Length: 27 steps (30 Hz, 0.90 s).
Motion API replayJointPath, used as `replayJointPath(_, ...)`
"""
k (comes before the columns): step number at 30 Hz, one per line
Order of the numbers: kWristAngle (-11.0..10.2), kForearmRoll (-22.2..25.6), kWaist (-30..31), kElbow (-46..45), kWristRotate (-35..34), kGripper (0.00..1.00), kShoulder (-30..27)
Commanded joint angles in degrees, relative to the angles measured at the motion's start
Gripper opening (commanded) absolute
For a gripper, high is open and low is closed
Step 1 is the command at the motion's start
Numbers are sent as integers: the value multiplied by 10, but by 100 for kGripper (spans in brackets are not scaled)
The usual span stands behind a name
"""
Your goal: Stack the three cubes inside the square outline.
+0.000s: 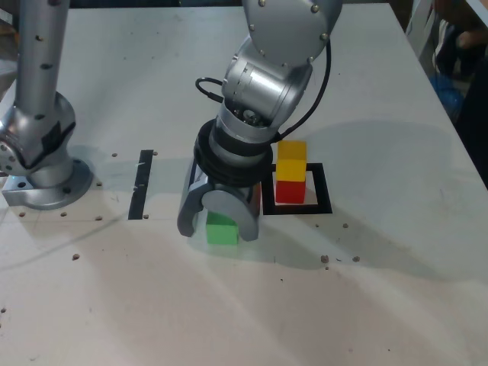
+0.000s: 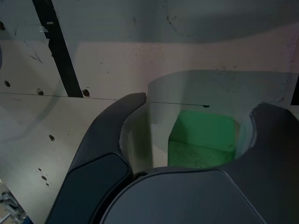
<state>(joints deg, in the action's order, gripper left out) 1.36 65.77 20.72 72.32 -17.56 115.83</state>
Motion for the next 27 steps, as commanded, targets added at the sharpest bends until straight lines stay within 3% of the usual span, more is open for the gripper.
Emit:
replayJointPath(1,-6,0,-1,4,-1,33,-2)
replayJointPath(9,-22,20,-1,10,-8,25,-17)
replayJointPath(17,-22,20,-1,11,-12,16,-29)
replayJointPath(27,-24,15,-6,14,-5,10,-29)
